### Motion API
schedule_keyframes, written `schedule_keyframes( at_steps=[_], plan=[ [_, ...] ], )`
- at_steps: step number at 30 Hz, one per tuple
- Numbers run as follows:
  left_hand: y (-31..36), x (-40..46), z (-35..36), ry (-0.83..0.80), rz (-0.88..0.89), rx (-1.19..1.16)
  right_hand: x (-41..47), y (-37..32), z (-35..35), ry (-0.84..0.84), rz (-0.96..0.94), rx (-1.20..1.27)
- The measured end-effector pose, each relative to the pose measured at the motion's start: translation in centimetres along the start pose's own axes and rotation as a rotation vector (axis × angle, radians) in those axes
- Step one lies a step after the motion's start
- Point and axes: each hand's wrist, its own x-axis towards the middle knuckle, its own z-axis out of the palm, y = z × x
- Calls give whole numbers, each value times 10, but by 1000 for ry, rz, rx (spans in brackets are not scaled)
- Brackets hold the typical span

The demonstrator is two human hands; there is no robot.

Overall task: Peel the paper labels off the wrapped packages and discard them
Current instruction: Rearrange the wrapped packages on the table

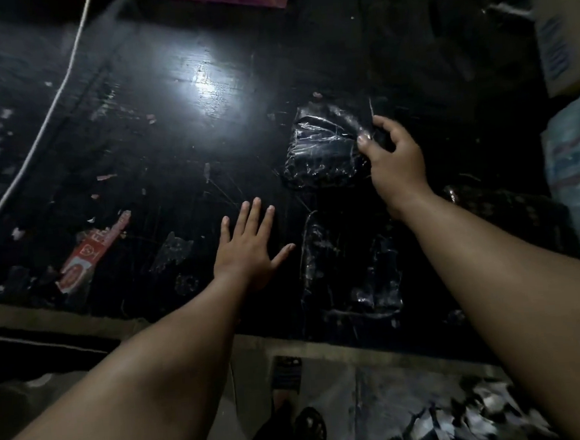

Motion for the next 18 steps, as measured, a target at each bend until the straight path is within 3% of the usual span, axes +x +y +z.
schedule_keyframes(
  at_steps=[11,18],
  plan=[
    [20,-44,14,15,-16,3,-130,51,-46,22,-48,103],
    [18,-42,18,1,2,62,-152,74,-52,-74,-15,-74]
  ],
)
